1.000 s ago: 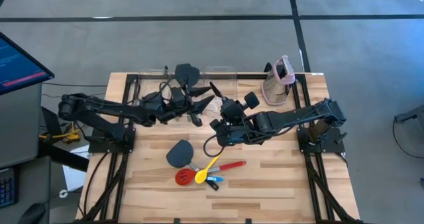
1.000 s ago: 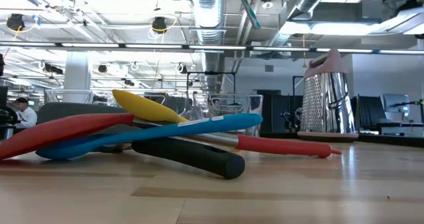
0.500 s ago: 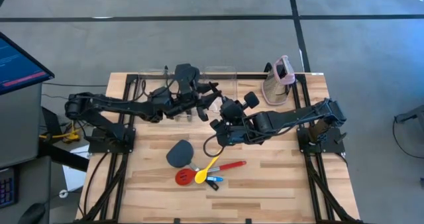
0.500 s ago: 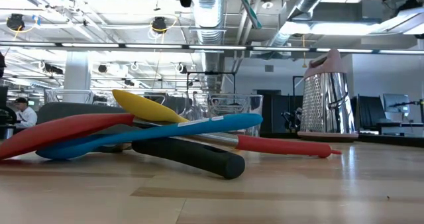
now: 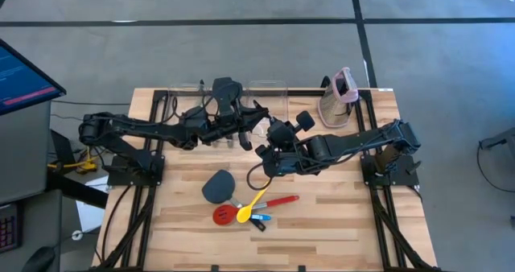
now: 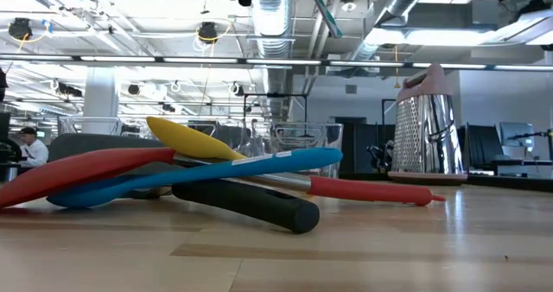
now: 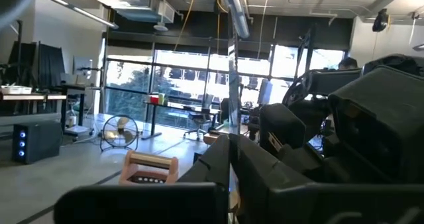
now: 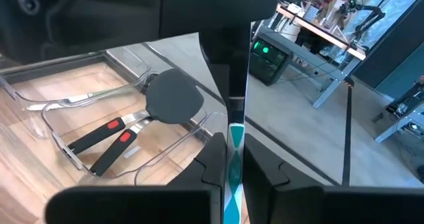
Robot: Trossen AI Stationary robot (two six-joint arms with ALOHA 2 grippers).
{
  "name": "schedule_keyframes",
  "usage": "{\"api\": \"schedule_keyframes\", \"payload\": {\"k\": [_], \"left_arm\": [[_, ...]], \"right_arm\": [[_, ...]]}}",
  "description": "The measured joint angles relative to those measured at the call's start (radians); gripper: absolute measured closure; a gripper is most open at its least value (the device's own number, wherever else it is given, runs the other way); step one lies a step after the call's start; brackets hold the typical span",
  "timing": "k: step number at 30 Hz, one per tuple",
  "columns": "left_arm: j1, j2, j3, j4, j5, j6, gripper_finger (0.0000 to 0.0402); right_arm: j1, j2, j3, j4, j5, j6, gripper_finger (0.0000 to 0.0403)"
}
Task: Pick & Place Kitchen Items
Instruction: Put the blue patterned knife into the left transparent bin
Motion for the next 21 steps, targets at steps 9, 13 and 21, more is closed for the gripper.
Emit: {"api": "schedule_keyframes", "payload": {"k": [9, 13, 21], "left_arm": [[0.001, 0.000, 0.000, -0.002, -0.006, 0.004, 0.0401], [0.001, 0.000, 0.000, -0.002, -0.005, 0.004, 0.0401], [0.006, -0.027, -0.001, -0.007, -0.021, 0.041, 0.0401]], "right_arm": [[0.002, 0.000, 0.000, 0.002, -0.004, -0.003, 0.0321], [0.002, 0.000, 0.000, 0.001, -0.004, -0.003, 0.0312], [0.020, 0.000, 0.013, -0.009, -0.005, -0.004, 0.0307]]}}
